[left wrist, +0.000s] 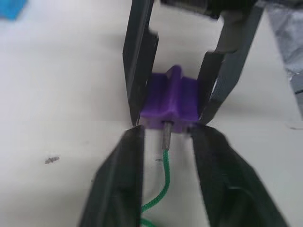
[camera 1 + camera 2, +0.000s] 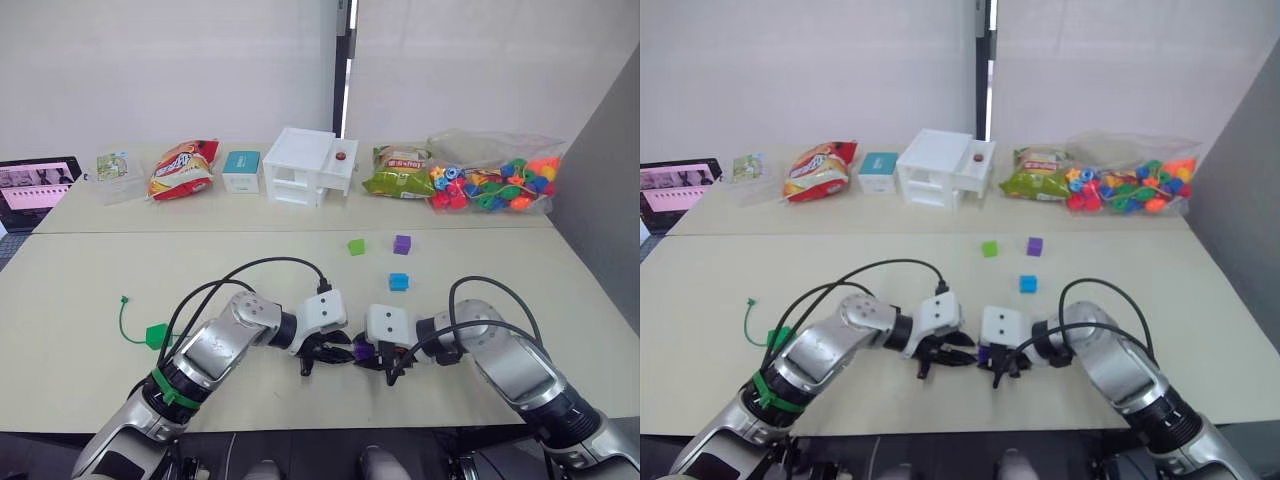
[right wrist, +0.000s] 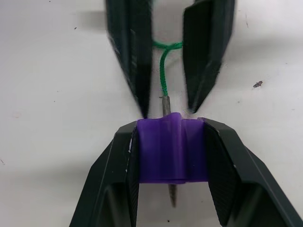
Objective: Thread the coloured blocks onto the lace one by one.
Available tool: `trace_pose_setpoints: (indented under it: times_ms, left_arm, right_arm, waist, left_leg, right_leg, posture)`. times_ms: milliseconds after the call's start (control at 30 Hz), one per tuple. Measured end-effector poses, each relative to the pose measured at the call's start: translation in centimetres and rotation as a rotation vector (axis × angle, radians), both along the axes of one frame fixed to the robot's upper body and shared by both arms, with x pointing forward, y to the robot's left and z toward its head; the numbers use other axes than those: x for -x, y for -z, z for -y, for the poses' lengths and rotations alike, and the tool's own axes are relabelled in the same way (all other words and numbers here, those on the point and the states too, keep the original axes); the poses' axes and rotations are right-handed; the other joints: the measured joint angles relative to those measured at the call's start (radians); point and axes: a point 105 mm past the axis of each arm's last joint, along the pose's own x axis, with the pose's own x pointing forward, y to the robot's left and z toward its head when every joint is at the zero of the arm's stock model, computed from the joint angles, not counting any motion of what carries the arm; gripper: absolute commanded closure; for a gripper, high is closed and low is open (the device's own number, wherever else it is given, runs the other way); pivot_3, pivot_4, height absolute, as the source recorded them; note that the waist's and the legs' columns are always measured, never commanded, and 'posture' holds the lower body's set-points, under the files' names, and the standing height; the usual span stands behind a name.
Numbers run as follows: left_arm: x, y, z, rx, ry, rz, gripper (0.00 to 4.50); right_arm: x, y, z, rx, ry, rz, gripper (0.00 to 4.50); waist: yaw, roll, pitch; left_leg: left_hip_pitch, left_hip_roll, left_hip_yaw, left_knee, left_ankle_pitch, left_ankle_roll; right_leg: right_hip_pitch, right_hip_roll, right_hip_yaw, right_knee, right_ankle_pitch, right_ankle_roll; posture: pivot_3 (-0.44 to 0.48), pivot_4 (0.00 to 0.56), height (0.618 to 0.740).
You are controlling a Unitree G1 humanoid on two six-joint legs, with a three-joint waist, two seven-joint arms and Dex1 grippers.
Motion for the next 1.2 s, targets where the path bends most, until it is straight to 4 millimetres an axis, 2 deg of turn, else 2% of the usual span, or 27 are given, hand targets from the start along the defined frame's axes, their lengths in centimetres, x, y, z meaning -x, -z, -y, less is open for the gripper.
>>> trace_pose_setpoints:
  times_ms: [133,167,300,467,567,667,733,767,1200]
  left_arm:
    - [0.2,-0.6,-1.9,0.034,-0.005,-0.017,1.84]
    - [0.4,-0.4,-2.9,0.035,-0.007,-0.026,1.84]
    - [0.5,0.4,-4.2,0.012,-0.014,-0.014,1.84]
    - [0.2,0.8,-3.4,0.044,-0.018,0.005,1.84]
    - [0.2,1.5,-3.0,0.041,-0.011,0.021,2.68]
    - [0.2,2.6,-3.3,0.026,-0.031,0.005,3.69]
    - [0.2,2.5,-3.3,0.023,-0.025,0.017,4.38]
    - [0.2,2.6,-3.3,0.02,-0.024,0.02,4.5]
    - [0.2,2.4,-1.2,0.069,0.003,0.031,4.5]
  right_arm:
    - [0.0,0.1,0.0,-0.003,0.006,0.004,3.12]
    - [0.0,0.1,0.0,-0.004,0.006,0.005,3.12]
    - [0.0,0.1,0.0,-0.004,0.008,0.004,3.12]
    - [0.0,0.1,0.0,-0.005,0.007,0.004,3.12]
    - [0.0,0.1,-0.1,-0.007,0.005,0.004,3.12]
    - [0.0,0.1,-0.1,-0.006,0.005,0.004,3.12]
    - [0.0,0.1,-0.1,-0.005,0.005,0.004,3.12]
    - [0.0,0.1,-0.1,-0.006,0.005,0.004,3.12]
    - [0.1,0.0,-0.1,-0.005,0.015,0.001,3.12]
  waist:
    - [-0.003,0.0,0.0]
    - [-0.003,0.0,0.0]
    - [-0.001,0.0,0.0]
    - [-0.002,0.0,0.0]
    - [-0.003,0.0,0.0]
    - [-0.002,0.0,0.0]
    - [-0.001,0.0,0.0]
    - [-0.002,0.0,0.0]
    - [-0.001,0.0,0.0]
  left_leg:
    - [0.001,0.0,0.0,0.0,0.0,0.0]
    - [0.001,0.0,0.0,0.0,0.0,0.0]
    - [0.001,0.0,0.0,0.0,0.0,0.0]
    - [0.001,0.0,0.0,0.0,0.0,0.0]
    - [0.001,0.0,0.0,0.0,0.0,0.0]
    - [0.001,0.0,0.0,0.0,0.0,0.0]
    - [0.001,0.0,0.0,0.0,0.0,0.0]
    - [0.001,0.0,0.0,0.0,0.0,0.0]
    - [0.001,0.0,0.0,0.0,0.0,0.0]
  right_leg:
    - [0.0,0.0,0.0,0.0,0.0,0.0]
    - [0.0,0.0,0.0,0.0,0.0,0.0]
    - [0.0,0.0,0.0,0.0,0.0,0.0]
    - [0.0,0.0,0.0,0.0,0.0,0.0]
    - [0.0,0.0,0.0,0.0,0.0,0.0]
    - [0.0,0.0,0.0,0.0,0.0,0.0]
    - [0.0,0.0,0.0,0.0,0.0,0.0]
    - [0.0,0.0,0.0,0.0,0.0,0.0]
    - [0.0,0.0,0.0,0.0,0.0,0.0]
  posture:
    - [0.0,0.15,0.74]
    - [0.0,0.15,0.74]
    - [0.0,0.15,0.74]
    - [0.0,0.15,0.74]
    - [0.0,0.15,0.74]
    - [0.0,0.15,0.74]
    - [0.0,0.15,0.74]
    - [0.0,0.15,0.74]
    - [0.0,0.15,0.74]
